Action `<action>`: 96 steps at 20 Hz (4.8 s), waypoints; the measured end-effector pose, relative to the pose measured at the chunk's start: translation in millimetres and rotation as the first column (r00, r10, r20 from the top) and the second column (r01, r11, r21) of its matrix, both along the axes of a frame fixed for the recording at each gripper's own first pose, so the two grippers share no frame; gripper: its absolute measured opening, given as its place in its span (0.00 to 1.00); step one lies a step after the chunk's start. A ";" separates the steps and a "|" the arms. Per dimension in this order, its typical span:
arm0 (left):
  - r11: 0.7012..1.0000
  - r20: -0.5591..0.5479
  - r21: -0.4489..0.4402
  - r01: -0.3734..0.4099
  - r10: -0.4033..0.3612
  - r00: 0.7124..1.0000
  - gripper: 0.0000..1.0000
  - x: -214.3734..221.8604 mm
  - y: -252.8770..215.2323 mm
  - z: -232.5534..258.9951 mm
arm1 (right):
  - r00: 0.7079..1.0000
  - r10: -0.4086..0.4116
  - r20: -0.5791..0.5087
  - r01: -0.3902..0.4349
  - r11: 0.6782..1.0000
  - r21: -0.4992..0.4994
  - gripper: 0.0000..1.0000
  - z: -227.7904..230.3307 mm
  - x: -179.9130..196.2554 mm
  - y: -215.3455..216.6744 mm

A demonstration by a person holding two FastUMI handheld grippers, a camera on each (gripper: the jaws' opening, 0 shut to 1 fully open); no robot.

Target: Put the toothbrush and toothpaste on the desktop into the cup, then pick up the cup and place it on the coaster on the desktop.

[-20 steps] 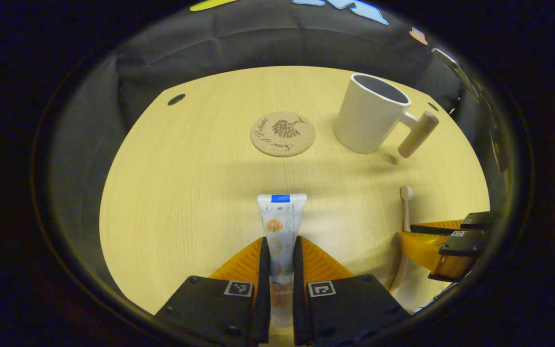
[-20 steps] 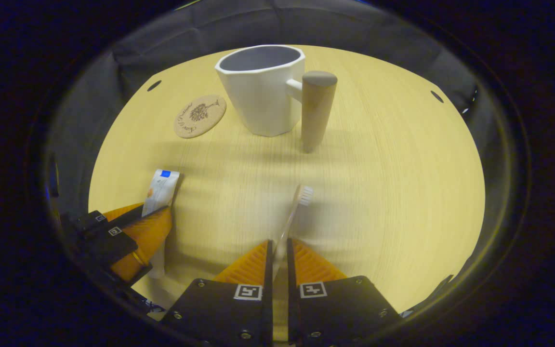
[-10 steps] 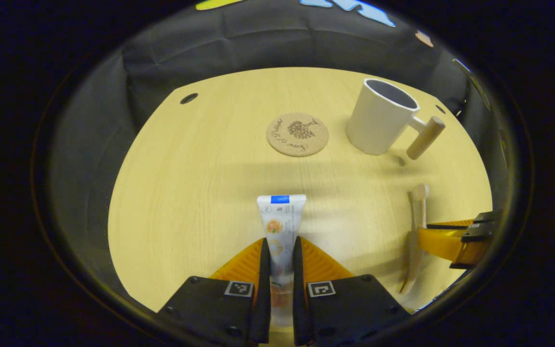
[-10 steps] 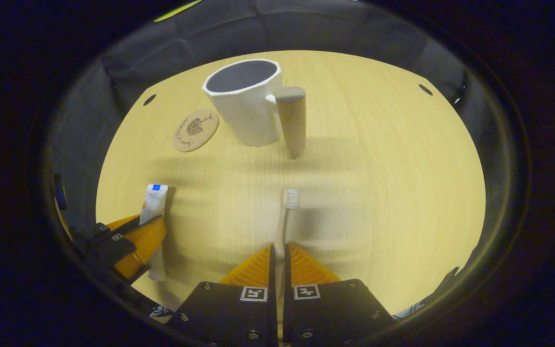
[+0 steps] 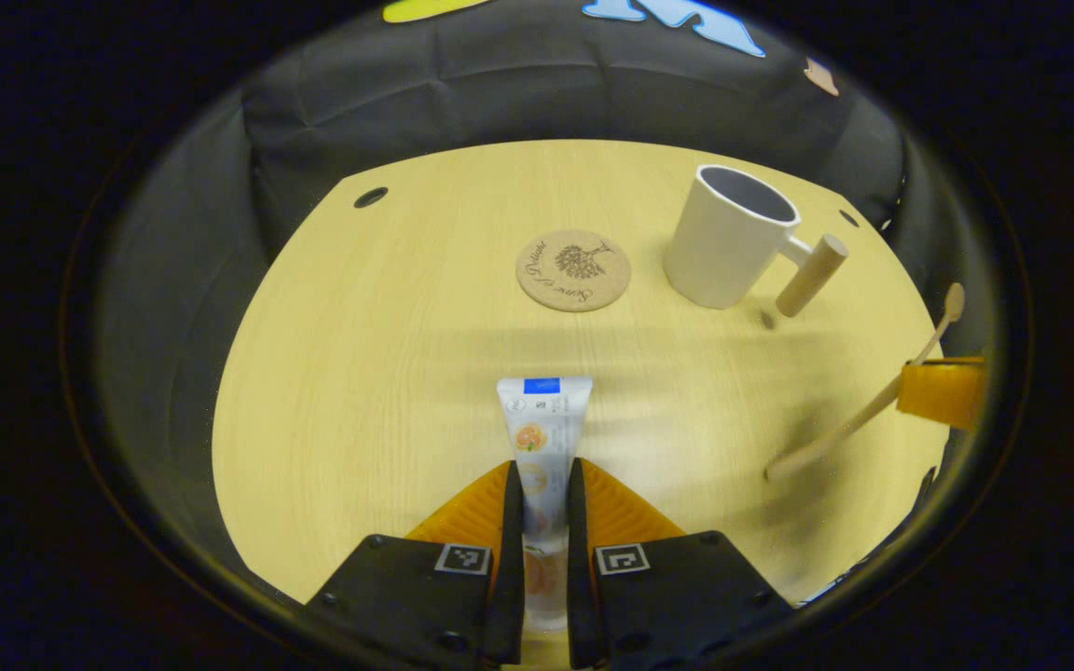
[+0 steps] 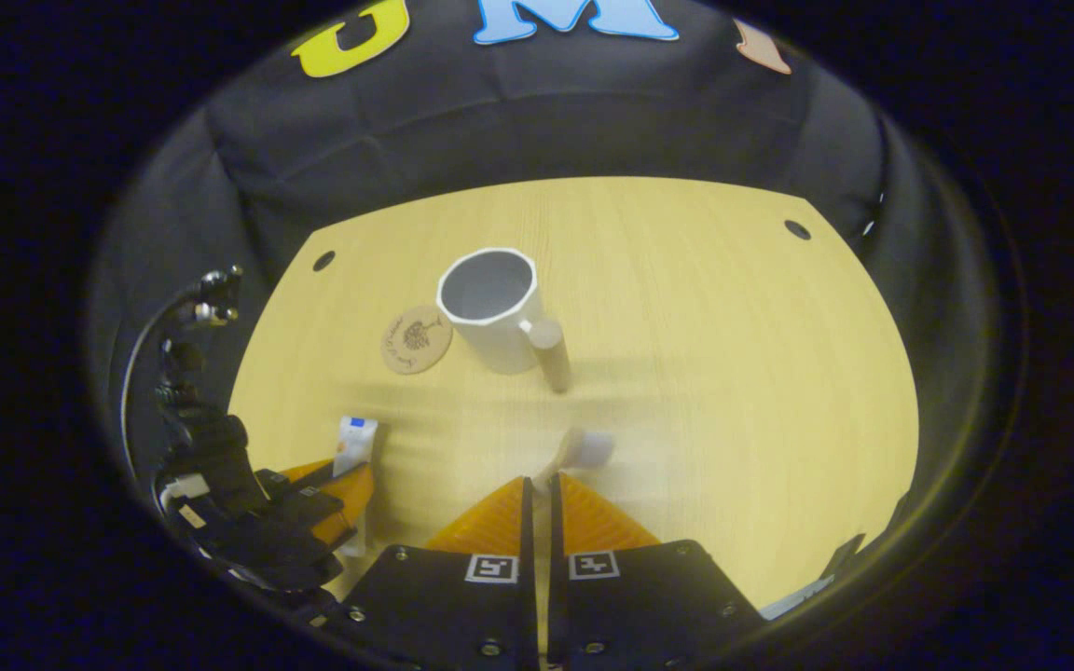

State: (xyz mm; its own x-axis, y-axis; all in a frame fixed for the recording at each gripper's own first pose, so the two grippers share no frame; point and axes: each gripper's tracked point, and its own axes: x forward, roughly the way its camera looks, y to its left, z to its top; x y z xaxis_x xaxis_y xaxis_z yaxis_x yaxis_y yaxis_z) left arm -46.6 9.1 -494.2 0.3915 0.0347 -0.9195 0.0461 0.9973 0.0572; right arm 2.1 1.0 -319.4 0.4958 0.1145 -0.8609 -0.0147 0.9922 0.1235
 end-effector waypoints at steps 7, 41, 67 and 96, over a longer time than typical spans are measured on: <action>0.999 0.017 -0.001 -0.039 0.039 0.999 0.27 -4.2 10.8 6.7 | 0.990 0.016 0.138 -0.022 0.999 0.042 0.05 71.8 42.0 8.3; 0.983 0.228 -0.047 -0.179 0.185 0.956 0.26 -4.6 12.4 75.7 | 0.988 0.088 0.125 -0.098 0.993 0.073 0.11 49.8 140.3 18.8; 0.960 0.495 -0.213 0.181 -0.054 0.867 0.26 196.6 -118.5 184.1 | 0.993 -0.095 0.068 0.084 0.985 0.152 0.19 35.4 49.5 -53.0; 0.942 0.529 -0.238 0.235 -0.077 0.845 0.70 238.7 -192.2 144.2 | 0.985 -0.169 -0.037 0.173 0.975 0.140 0.19 19.5 28.2 -87.2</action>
State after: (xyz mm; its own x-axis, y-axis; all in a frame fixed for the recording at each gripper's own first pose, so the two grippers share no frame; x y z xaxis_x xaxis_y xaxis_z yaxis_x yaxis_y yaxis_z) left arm 192.1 -183.1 -349.9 0.7809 -0.2966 -0.5497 0.2455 0.9550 -0.1666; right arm 30.3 -86.3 -299.8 0.4977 0.1520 -0.8540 0.1584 0.9521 0.2617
